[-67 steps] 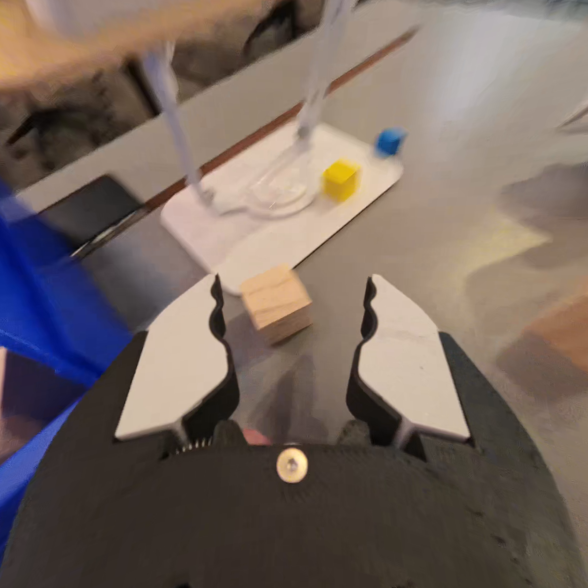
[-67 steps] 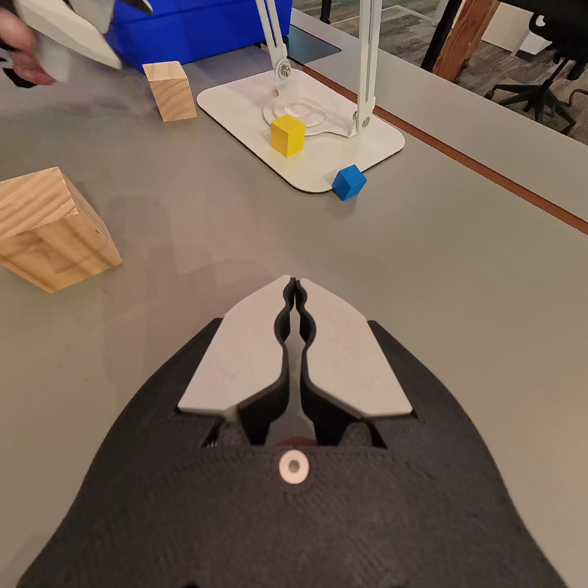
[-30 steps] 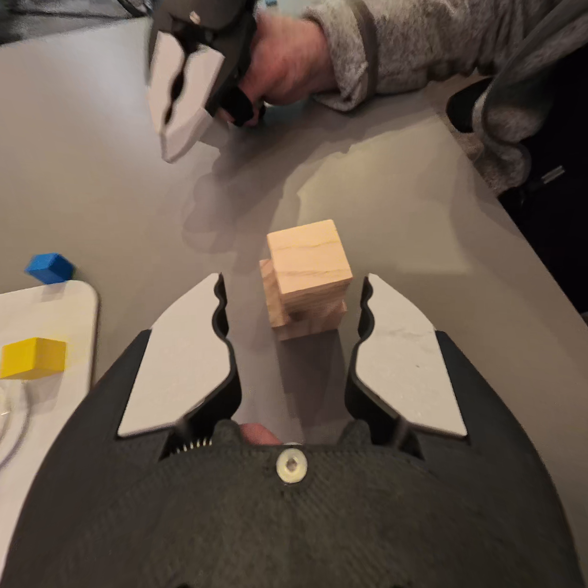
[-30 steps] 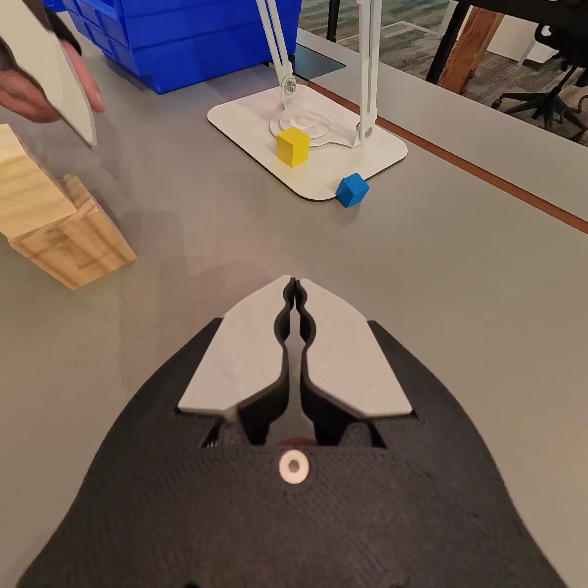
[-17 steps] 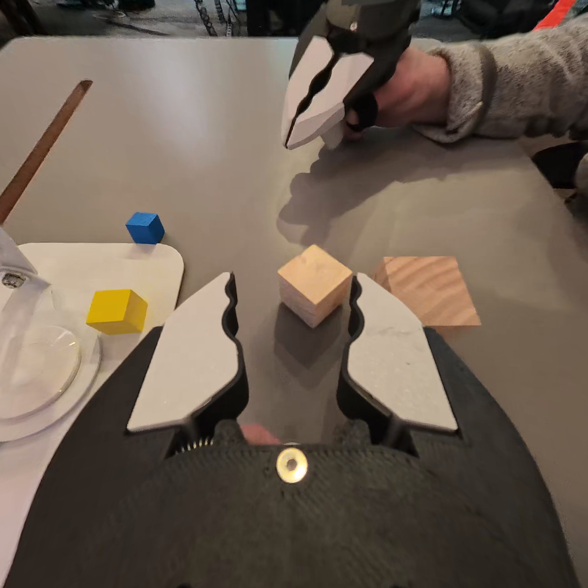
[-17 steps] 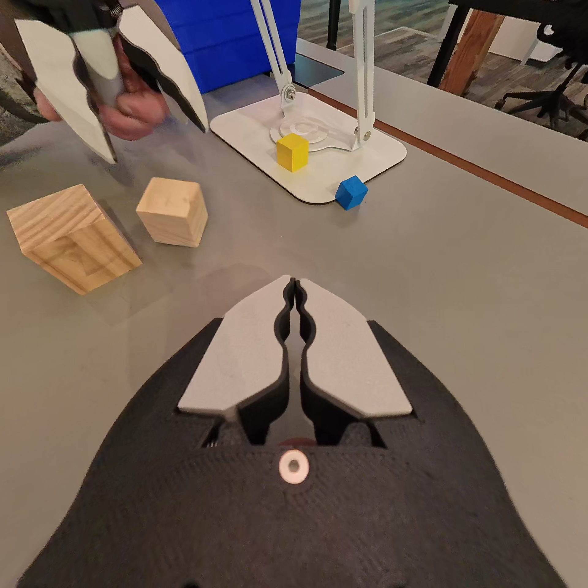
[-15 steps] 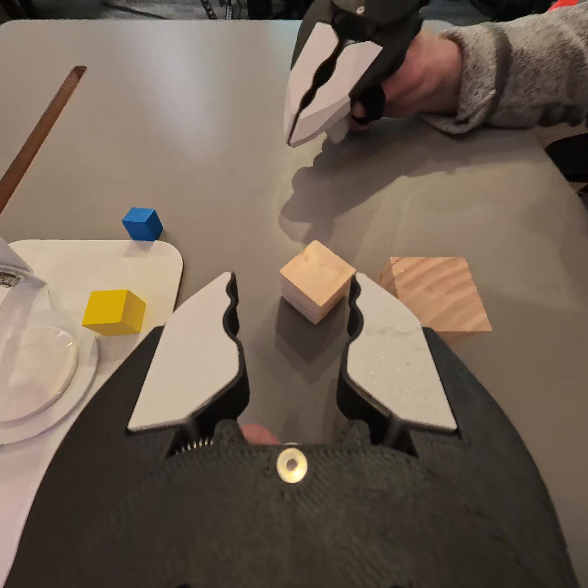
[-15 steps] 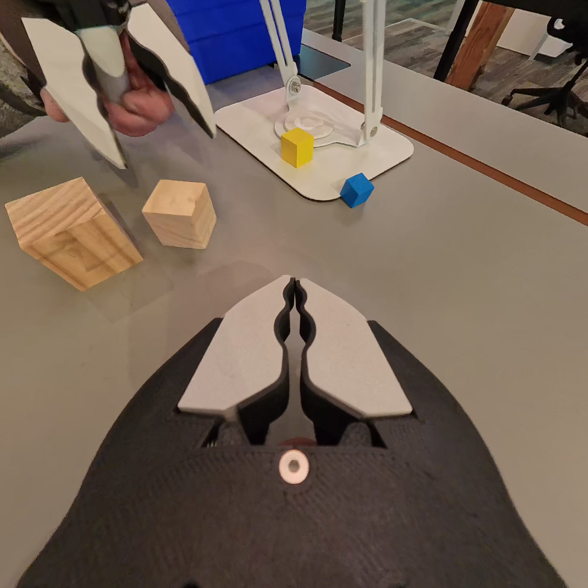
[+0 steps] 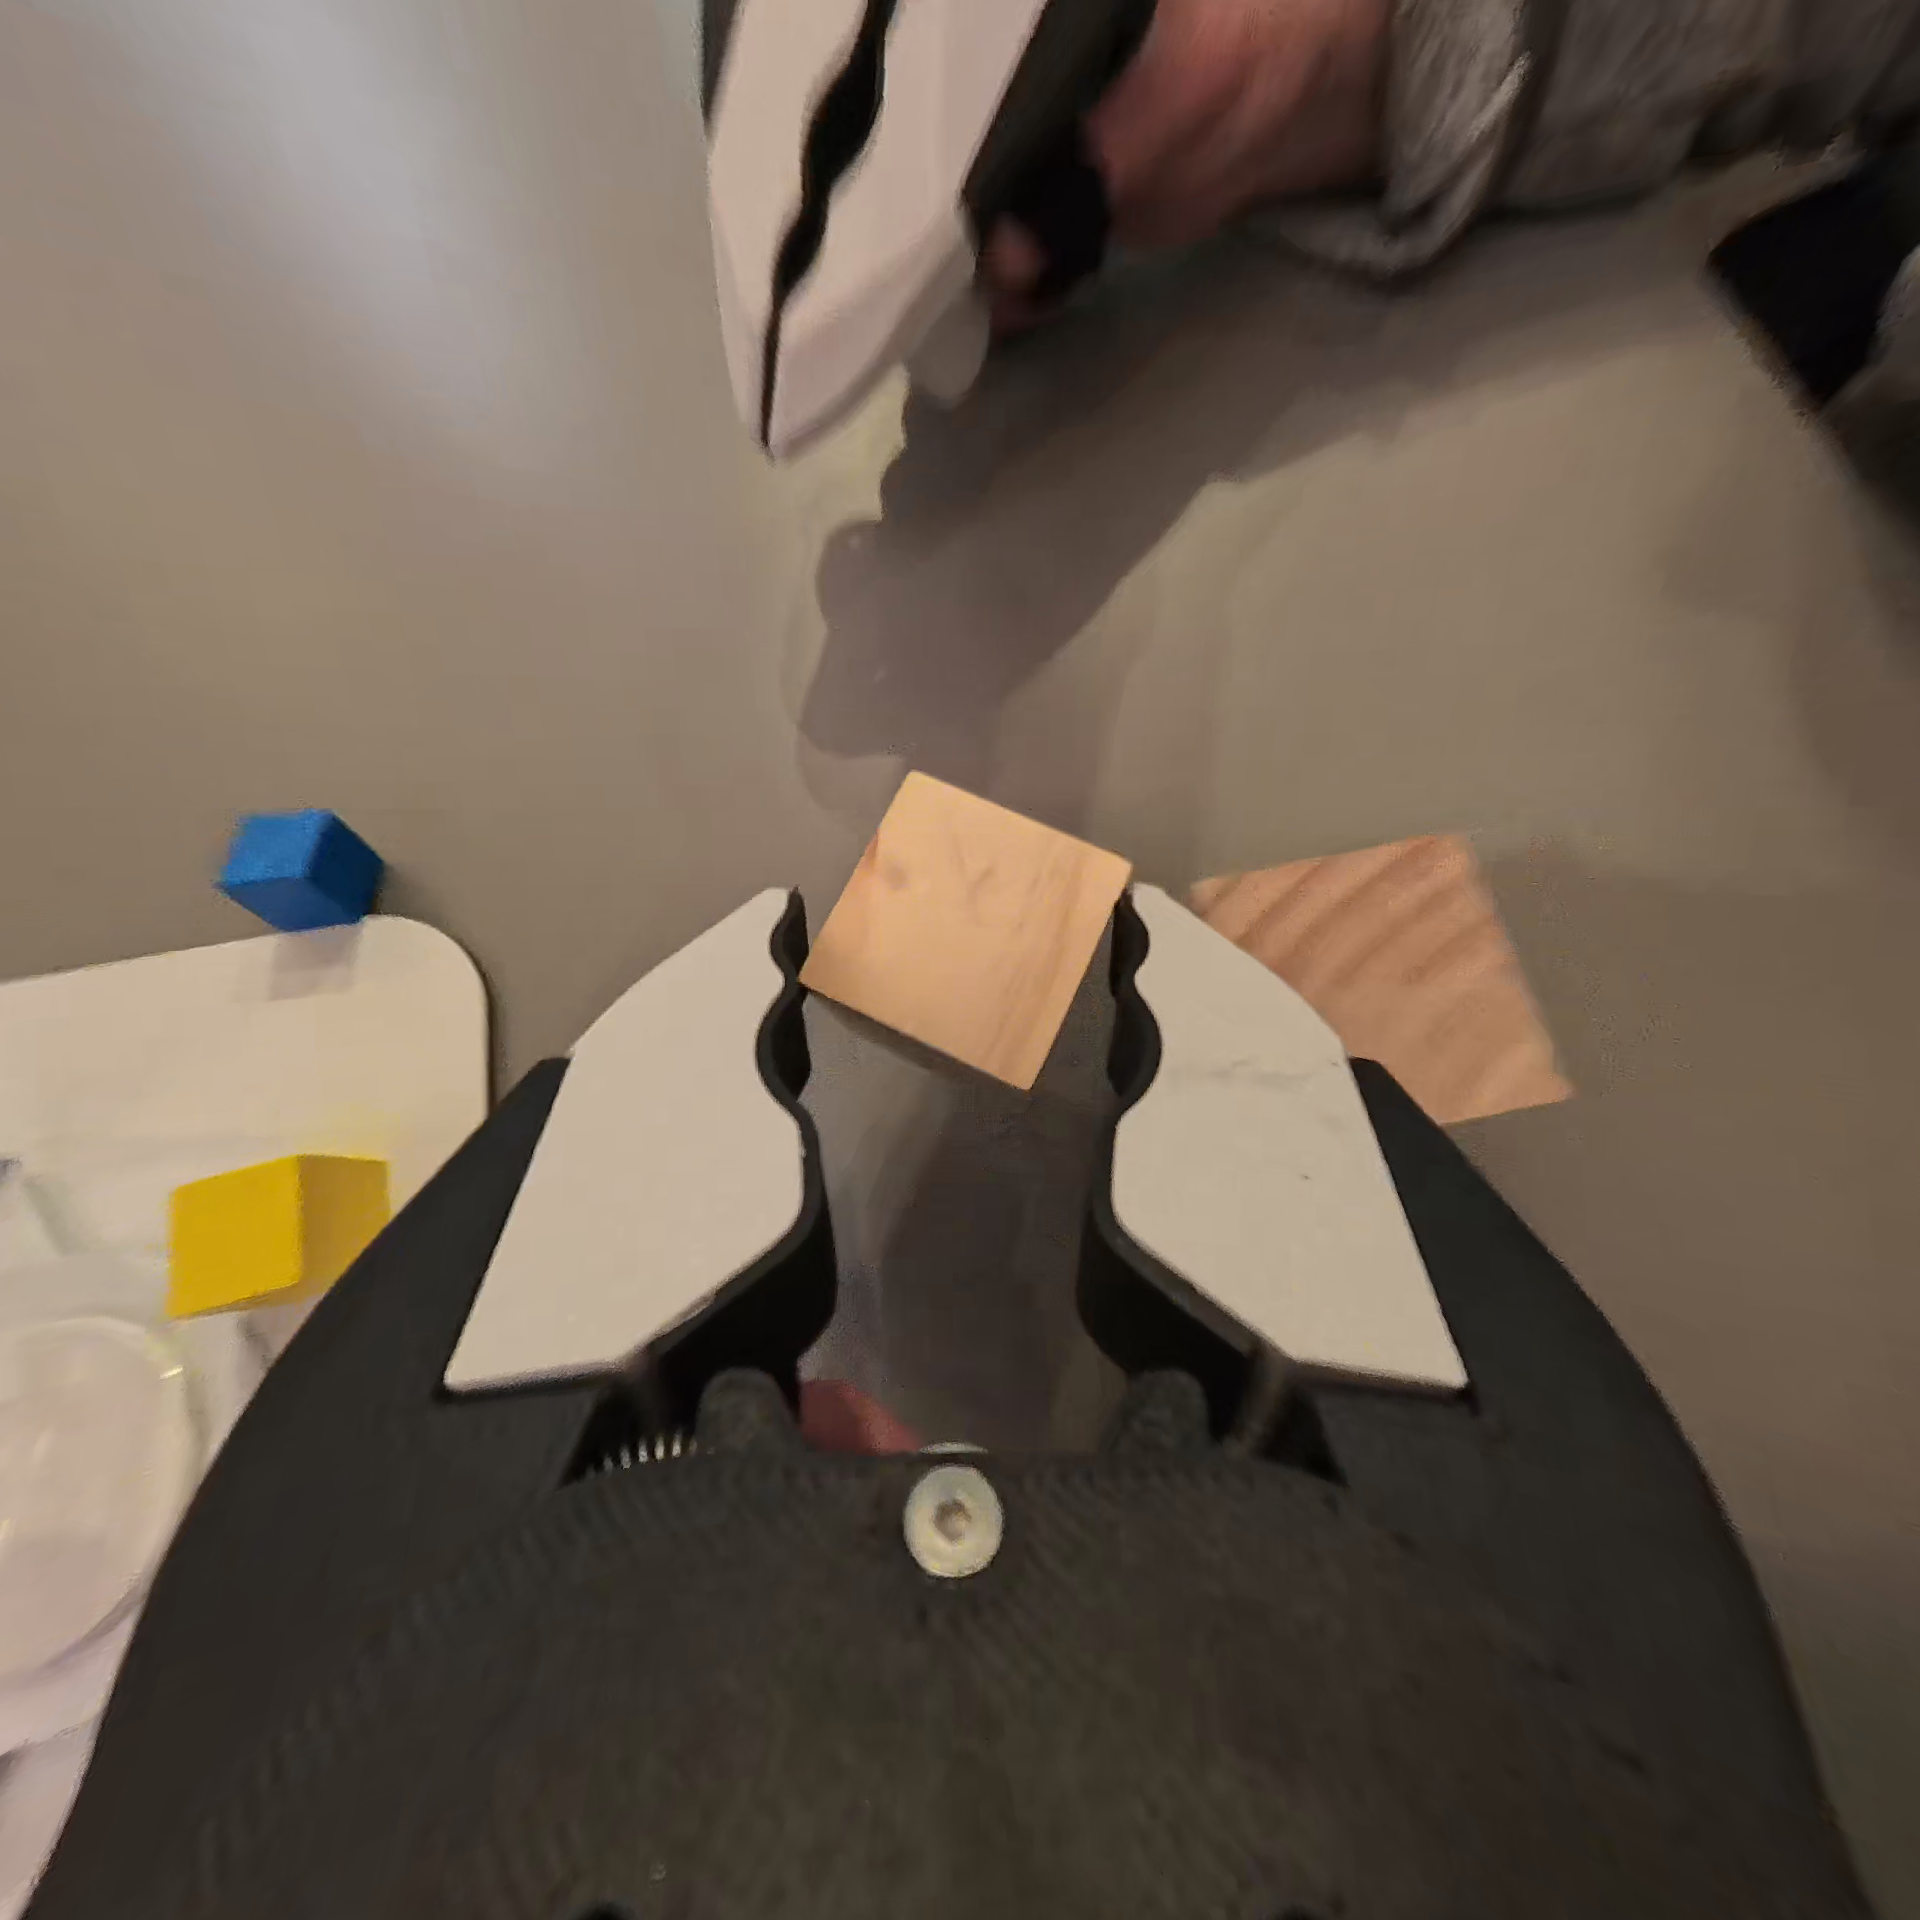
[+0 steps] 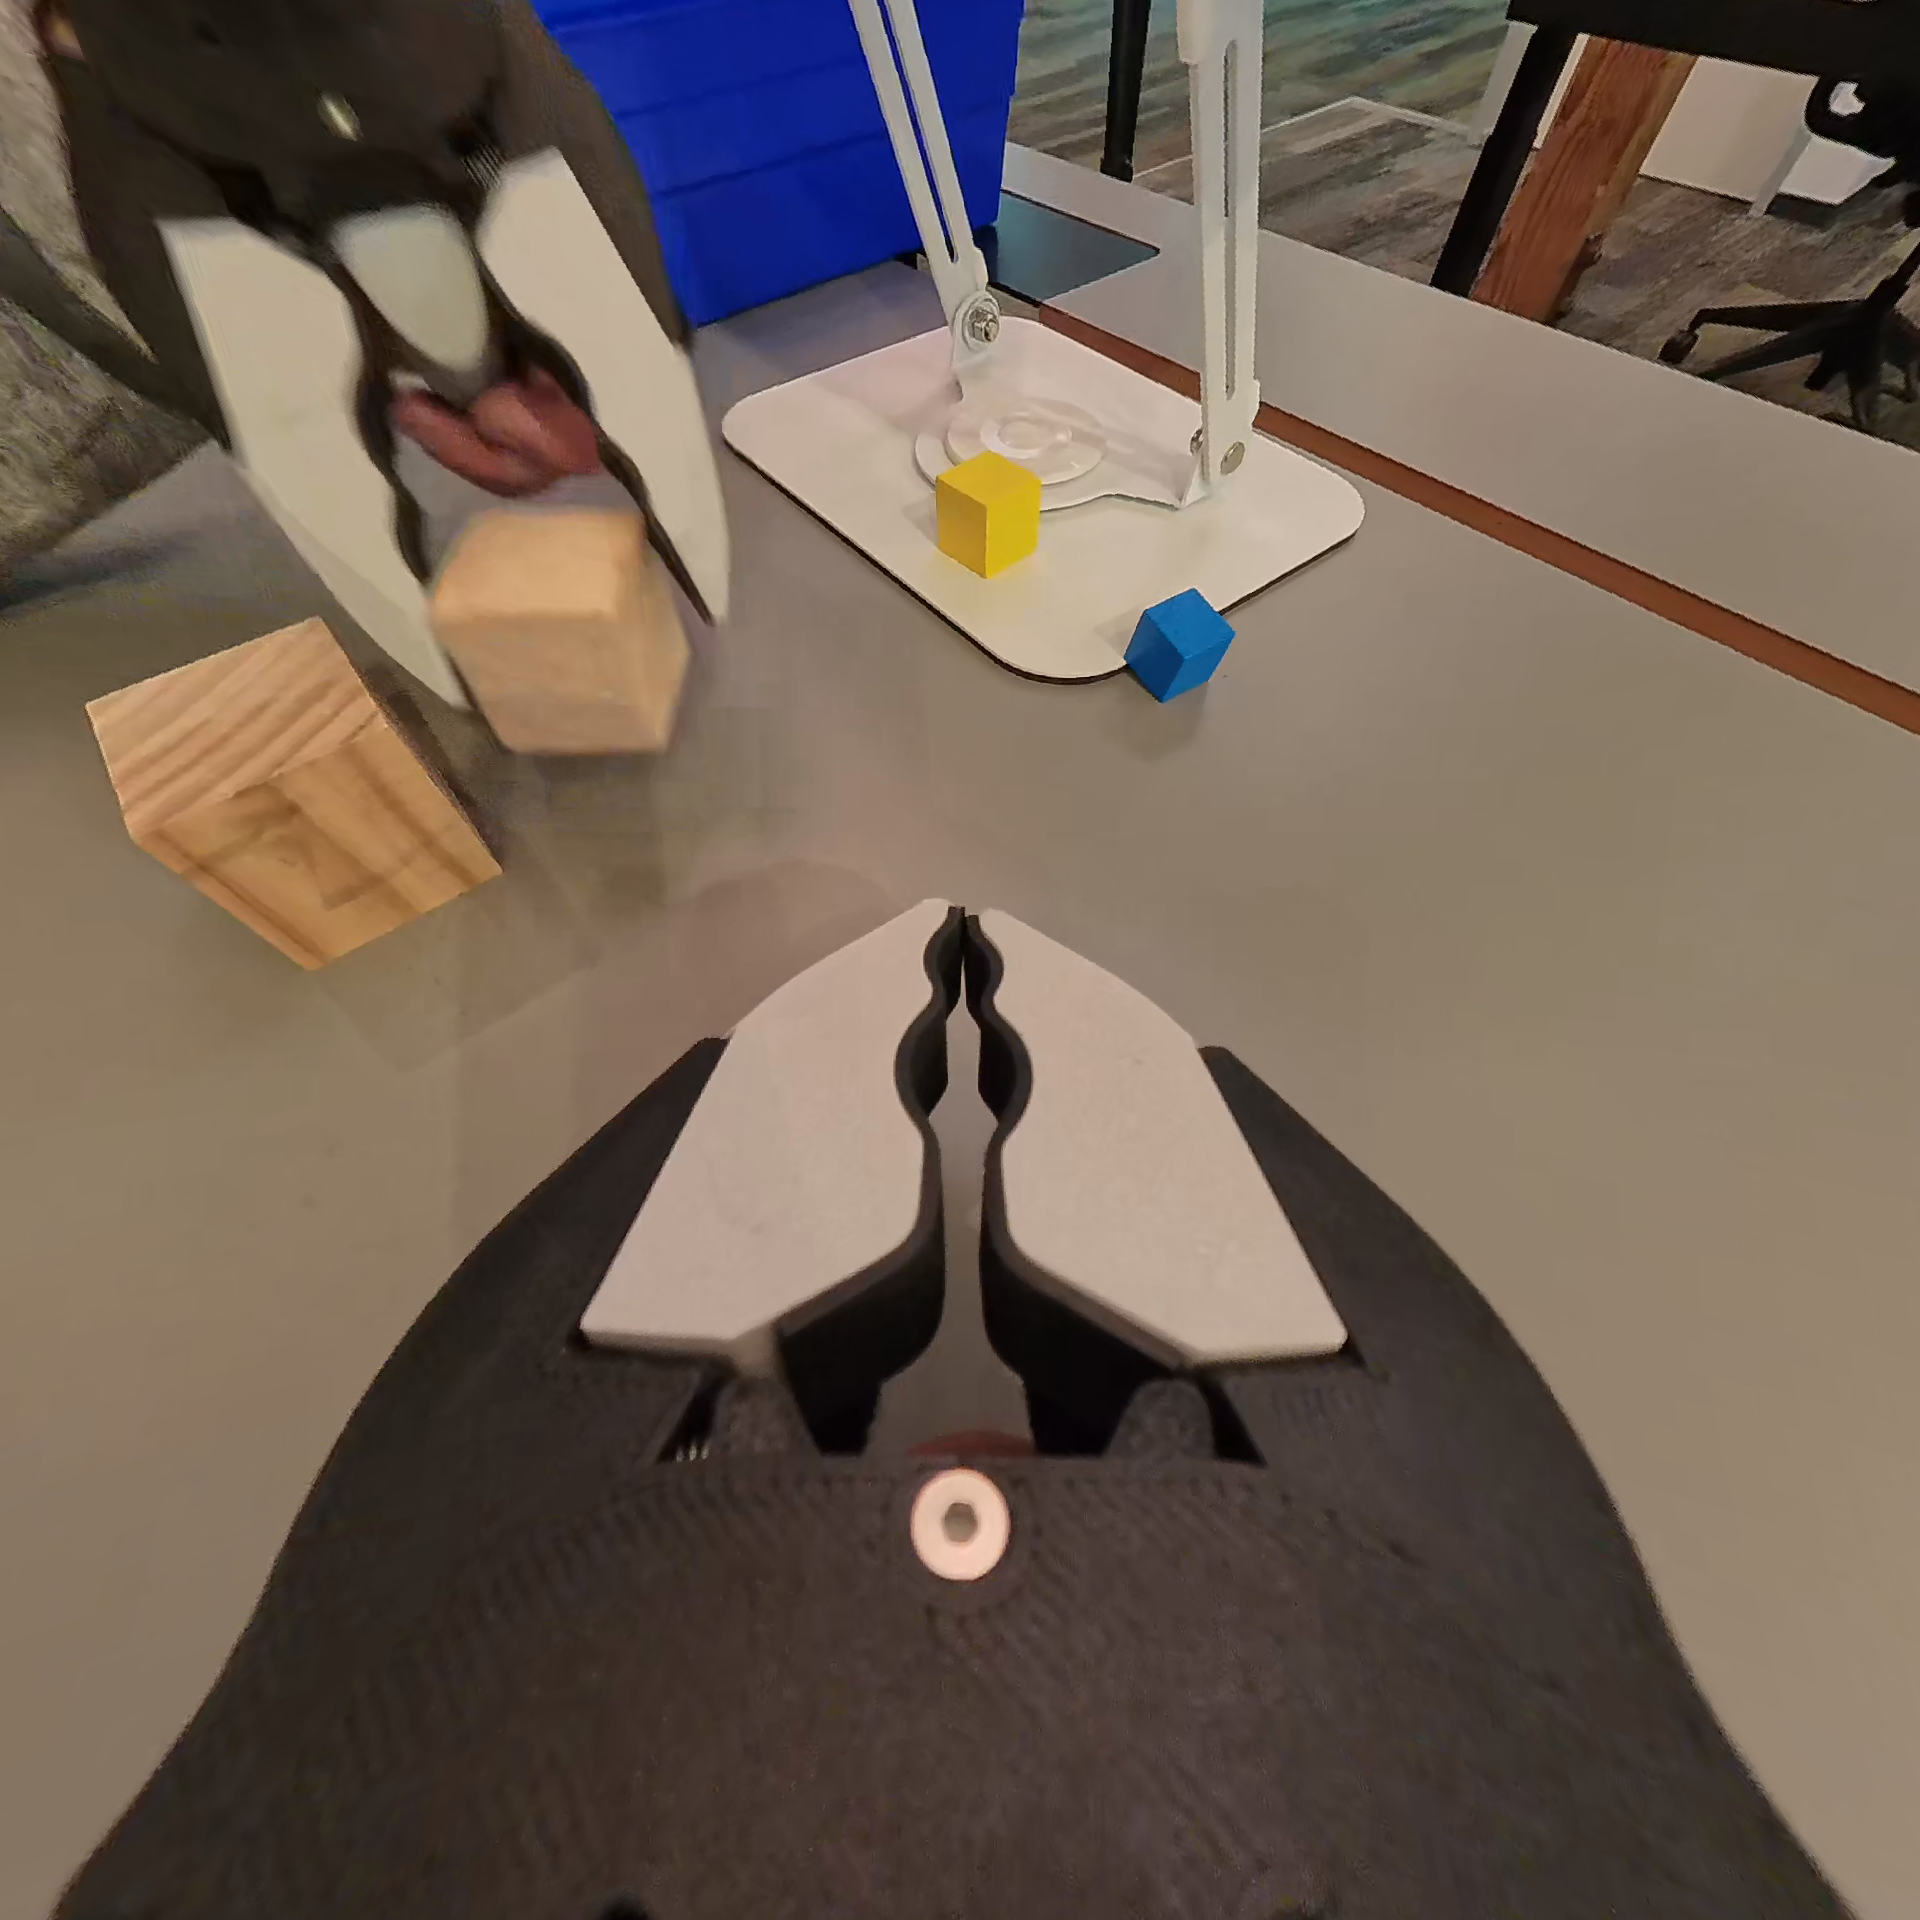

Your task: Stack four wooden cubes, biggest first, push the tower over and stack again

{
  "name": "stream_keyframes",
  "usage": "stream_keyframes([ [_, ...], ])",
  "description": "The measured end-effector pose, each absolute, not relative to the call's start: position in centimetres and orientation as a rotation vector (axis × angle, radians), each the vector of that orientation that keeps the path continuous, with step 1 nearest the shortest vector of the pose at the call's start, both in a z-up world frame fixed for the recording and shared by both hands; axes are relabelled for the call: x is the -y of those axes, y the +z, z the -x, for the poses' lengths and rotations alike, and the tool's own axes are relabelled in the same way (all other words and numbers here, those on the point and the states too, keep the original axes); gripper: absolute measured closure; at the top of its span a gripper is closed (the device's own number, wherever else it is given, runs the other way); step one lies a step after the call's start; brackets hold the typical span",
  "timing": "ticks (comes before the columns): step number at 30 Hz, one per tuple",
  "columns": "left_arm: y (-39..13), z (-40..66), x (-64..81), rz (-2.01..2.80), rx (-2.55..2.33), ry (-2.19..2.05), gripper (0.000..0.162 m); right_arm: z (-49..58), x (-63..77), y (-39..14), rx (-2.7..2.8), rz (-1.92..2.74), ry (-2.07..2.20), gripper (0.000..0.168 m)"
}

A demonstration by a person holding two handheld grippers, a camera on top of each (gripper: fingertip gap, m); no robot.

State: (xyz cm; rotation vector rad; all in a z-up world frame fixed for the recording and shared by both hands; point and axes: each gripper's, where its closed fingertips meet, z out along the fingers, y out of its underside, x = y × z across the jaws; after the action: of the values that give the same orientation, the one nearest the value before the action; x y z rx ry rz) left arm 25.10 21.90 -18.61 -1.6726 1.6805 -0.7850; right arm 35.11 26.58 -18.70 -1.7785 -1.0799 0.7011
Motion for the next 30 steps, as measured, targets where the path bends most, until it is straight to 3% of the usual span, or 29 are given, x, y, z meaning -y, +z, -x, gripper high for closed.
stream_keyframes([
  [1,-16.8,-24.9,-21.4,1.639,-1.641,-0.792,0.107,-35.1,-26.6,-18.7,1.081,1.779,0.704,0.168],
  [5,-13.8,-23.9,-16.6,1.571,-1.682,-0.851,0.107,-35.1,-26.4,-18.7,1.085,1.779,0.714,0.168],
  [11,-17.6,-24.8,-14.8,1.648,-1.812,-0.799,0.107,-35.1,-26.5,-18.7,1.080,1.781,0.712,0.168],
  [15,-17.6,-24.4,-15.0,1.673,-1.784,-0.856,0.064,-35.3,-26.4,-18.5,1.062,1.778,0.731,0.168],
  [16,-16.6,-24.0,-15.0,1.656,-1.762,-0.902,0.062,-35.3,-26.4,-18.5,1.060,1.778,0.735,0.168],
  [18,-14.1,-22.9,-17.3,1.605,-1.621,-0.930,0.071,-35.2,-26.4,-18.5,1.065,1.781,0.738,0.168],
  [20,-12.4,-21.6,-21.4,1.611,-1.397,-0.932,0.090,-35.2,-26.3,-18.6,1.072,1.784,0.739,0.168],
  [22,-14.2,-20.5,-26.5,1.728,-1.264,-0.689,0.098,-35.1,-26.3,-18.6,1.079,1.782,0.737,0.168],
  [25,-16.7,-20.5,-31.0,1.809,-1.180,-0.502,0.099,-35.1,-26.3,-18.6,1.078,1.781,0.737,0.168],
  [27,-18.9,-20.1,-33.2,1.873,-1.197,-0.341,0.090,-35.1,-26.3,-18.6,1.071,1.782,0.742,0.168],
  [30,-21.2,-20.4,-34.3,1.925,-1.264,-0.260,0.096,-35.1,-26.3,-18.7,1.076,1.788,0.741,0.168],
])
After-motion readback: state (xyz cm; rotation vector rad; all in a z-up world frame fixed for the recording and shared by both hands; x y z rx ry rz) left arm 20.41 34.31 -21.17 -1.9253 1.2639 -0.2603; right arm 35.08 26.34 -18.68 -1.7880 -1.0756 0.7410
